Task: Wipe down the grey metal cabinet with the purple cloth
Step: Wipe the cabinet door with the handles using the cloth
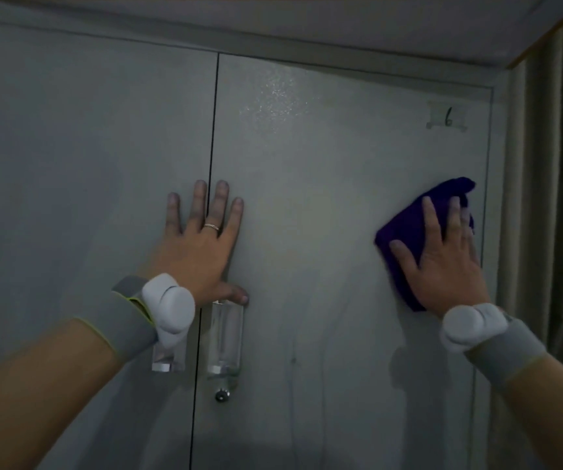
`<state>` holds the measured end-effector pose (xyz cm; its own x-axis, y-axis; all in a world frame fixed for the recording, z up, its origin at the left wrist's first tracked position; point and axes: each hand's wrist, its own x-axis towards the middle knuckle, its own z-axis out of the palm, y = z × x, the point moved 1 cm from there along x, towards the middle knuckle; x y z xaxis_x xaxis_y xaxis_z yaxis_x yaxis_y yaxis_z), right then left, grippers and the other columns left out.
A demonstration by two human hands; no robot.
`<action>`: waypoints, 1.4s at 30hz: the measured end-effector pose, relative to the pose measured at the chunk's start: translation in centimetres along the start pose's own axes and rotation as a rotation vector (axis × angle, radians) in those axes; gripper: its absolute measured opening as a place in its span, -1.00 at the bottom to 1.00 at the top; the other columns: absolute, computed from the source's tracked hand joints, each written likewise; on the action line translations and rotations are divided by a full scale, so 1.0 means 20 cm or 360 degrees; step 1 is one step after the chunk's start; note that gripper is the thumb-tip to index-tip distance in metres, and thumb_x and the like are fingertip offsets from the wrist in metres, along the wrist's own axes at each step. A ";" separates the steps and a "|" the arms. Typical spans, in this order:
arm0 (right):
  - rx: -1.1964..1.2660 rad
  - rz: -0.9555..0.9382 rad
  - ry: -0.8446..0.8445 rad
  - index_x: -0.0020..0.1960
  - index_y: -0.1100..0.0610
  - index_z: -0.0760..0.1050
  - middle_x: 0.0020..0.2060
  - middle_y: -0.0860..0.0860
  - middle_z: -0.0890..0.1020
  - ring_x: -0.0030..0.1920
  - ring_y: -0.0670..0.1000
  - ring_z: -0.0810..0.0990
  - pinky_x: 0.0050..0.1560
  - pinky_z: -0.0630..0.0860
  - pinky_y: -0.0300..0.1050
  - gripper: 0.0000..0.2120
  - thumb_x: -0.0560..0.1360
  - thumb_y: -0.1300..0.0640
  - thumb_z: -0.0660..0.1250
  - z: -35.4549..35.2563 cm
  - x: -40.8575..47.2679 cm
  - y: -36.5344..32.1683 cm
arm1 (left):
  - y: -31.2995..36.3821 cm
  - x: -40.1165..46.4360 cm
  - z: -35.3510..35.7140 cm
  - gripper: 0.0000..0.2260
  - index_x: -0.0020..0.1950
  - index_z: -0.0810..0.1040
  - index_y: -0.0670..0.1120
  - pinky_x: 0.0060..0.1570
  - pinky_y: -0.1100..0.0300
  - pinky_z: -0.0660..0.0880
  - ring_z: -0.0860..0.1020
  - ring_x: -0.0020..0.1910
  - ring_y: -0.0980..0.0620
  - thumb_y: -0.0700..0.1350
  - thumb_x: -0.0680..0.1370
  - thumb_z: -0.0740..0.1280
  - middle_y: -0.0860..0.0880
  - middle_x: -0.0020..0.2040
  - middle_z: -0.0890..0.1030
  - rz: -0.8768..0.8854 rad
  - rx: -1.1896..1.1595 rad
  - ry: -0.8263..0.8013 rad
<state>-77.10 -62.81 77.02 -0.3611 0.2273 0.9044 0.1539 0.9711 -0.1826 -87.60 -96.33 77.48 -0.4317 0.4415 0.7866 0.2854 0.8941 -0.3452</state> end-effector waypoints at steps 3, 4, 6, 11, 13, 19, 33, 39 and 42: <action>0.0001 0.0014 -0.0028 0.56 -0.11 -0.24 0.57 0.13 -0.16 0.56 0.18 -0.16 0.53 -0.09 0.16 -0.26 0.52 -0.37 -0.05 0.06 -0.10 -0.11 | -0.02 -0.06 0.00 0.27 0.36 -0.60 -0.12 0.35 -0.41 -0.28 -0.43 0.43 -0.35 0.59 0.18 0.17 -0.23 0.39 -0.55 0.0054 -0.0060 -0.0098; -0.0003 0.0002 -0.0011 0.56 -0.10 -0.23 0.57 0.14 -0.16 0.56 0.19 -0.17 0.53 -0.10 0.17 -0.26 0.52 -0.36 -0.05 0.07 -0.11 -0.13 | -0.01 -0.06 0.02 0.27 0.37 -0.59 -0.13 0.35 -0.42 -0.27 -0.44 0.42 -0.35 0.58 0.19 0.18 -0.23 0.39 -0.56 0.0054 -0.0069 -0.0094; -0.0006 -0.0082 0.0001 0.57 -0.08 -0.22 0.57 0.15 -0.16 0.56 0.19 -0.19 0.53 -0.13 0.16 -0.27 0.55 -0.35 -0.03 0.05 -0.10 -0.26 | 0.00 -0.04 0.00 0.27 0.37 -0.59 -0.14 0.34 -0.43 -0.28 -0.46 0.41 -0.34 0.57 0.20 0.19 -0.23 0.38 -0.57 0.0045 -0.0055 -0.0054; -0.0022 -0.0506 0.0008 0.58 -0.05 -0.11 0.57 0.16 -0.11 0.56 0.22 -0.18 0.53 -0.20 0.11 -0.27 0.54 -0.35 0.00 0.10 -0.17 -0.71 | 0.07 -0.01 -0.08 0.27 0.41 -0.56 -0.14 0.36 -0.42 -0.25 -0.43 0.44 -0.33 0.58 0.19 0.16 -0.22 0.39 -0.55 0.0047 -0.0037 -0.0021; -0.0055 -0.0524 -0.0038 0.58 -0.07 -0.15 0.58 0.13 -0.13 0.56 0.19 -0.19 0.53 -0.20 0.09 -0.25 0.52 -0.38 -0.01 0.13 -0.17 -0.74 | 0.06 -0.01 -0.08 0.26 0.42 -0.55 -0.14 0.37 -0.40 -0.22 -0.43 0.44 -0.31 0.59 0.19 0.14 -0.21 0.39 -0.56 0.0037 -0.0026 -0.0044; -0.0087 -0.0377 -0.0037 0.58 -0.10 -0.16 0.58 0.12 -0.10 0.57 0.16 -0.11 0.53 -0.11 0.05 -0.18 0.47 -0.45 0.01 0.09 -0.12 -0.49 | 0.04 -0.01 -0.07 0.26 0.47 -0.48 -0.15 0.38 -0.41 -0.20 -0.39 0.47 -0.29 0.57 0.21 0.19 -0.22 0.49 -0.44 -0.0060 -0.0045 -0.0109; 0.0045 -0.0040 0.0021 0.57 0.00 -0.24 0.56 0.20 -0.17 0.55 0.26 -0.18 0.50 -0.13 0.21 -0.21 0.53 -0.36 -0.02 0.13 -0.21 -0.21 | 0.13 -0.10 0.06 0.31 0.45 -0.46 -0.22 0.29 -0.48 -0.26 -0.36 0.46 -0.36 0.55 0.18 0.24 -0.30 0.48 -0.41 -0.0007 0.0009 -0.0029; 0.0089 -0.0366 -0.0008 0.57 0.01 -0.10 0.56 0.23 -0.07 0.54 0.29 -0.14 0.51 -0.22 0.15 -0.32 0.57 -0.23 -0.01 0.30 -0.40 -0.82 | 0.11 -0.11 0.07 0.30 0.48 -0.40 -0.20 0.30 -0.48 -0.22 -0.31 0.48 -0.34 0.55 0.16 0.21 -0.30 0.51 -0.33 0.0038 -0.0019 0.0055; 0.0021 -0.0422 -0.0017 0.58 -0.04 -0.13 0.57 0.18 -0.07 0.56 0.23 -0.14 0.53 -0.17 0.12 -0.31 0.57 -0.27 0.02 0.31 -0.40 -0.80 | 0.11 -0.11 0.05 0.29 0.48 -0.41 -0.19 0.32 -0.46 -0.20 -0.31 0.49 -0.32 0.57 0.14 0.16 -0.28 0.52 -0.33 0.0045 -0.0019 0.0049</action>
<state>-82.41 -79.64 70.30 -0.3967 -0.0346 0.9173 0.0407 0.9976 0.0553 -86.92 -95.25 74.41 -0.3970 0.4637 0.7921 0.3074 0.8803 -0.3613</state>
